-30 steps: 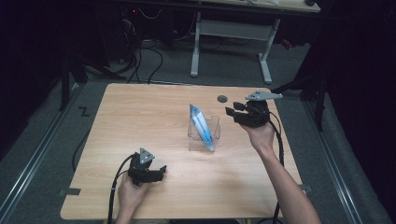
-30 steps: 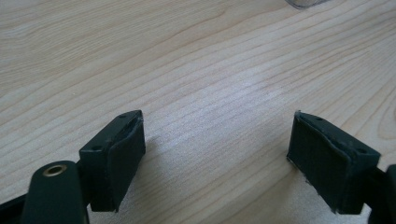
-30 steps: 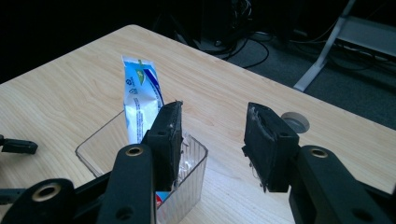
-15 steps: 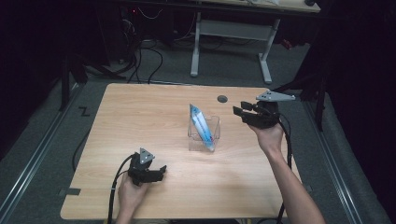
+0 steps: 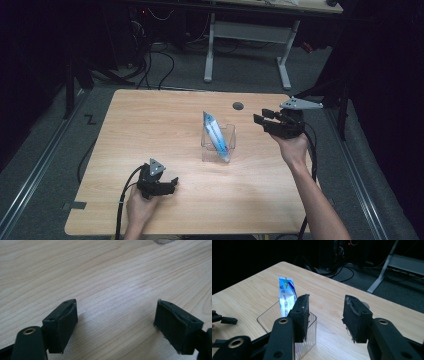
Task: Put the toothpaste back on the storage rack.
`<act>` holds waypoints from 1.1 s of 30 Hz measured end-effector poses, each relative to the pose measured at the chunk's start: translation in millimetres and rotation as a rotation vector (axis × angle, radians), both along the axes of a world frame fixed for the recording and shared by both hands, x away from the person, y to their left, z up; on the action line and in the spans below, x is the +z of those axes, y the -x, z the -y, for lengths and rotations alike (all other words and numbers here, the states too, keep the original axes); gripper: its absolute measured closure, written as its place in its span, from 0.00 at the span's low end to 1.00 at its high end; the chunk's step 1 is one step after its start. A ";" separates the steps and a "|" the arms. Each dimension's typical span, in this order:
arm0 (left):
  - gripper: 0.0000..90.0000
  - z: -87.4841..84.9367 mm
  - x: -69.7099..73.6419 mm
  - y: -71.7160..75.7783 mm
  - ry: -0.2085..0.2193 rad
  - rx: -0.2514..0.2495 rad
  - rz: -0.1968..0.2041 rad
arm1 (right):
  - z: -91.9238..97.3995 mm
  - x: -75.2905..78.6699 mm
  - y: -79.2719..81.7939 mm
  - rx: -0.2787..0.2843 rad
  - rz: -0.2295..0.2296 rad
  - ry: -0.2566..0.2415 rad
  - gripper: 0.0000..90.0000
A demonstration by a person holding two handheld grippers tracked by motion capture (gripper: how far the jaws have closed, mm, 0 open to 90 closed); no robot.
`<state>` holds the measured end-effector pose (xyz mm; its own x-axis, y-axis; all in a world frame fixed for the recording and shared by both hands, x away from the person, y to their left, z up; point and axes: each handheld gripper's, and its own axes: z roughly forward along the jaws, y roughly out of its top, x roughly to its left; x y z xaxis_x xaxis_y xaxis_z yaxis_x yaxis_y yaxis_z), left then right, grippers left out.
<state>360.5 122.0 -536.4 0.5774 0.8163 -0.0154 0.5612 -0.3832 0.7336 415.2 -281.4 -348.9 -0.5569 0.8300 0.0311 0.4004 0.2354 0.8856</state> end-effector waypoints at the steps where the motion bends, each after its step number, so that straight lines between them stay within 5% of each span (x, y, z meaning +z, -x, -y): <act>1: 0.21 0.0 0.0 0.0 0.000 0.000 0.000 | 0.2 0.6 0.8 -0.001 0.000 0.003 0.62; 33: 0.21 0.1 -0.1 0.0 0.003 0.001 0.000 | 11.6 11.9 19.7 0.005 0.033 -0.010 0.61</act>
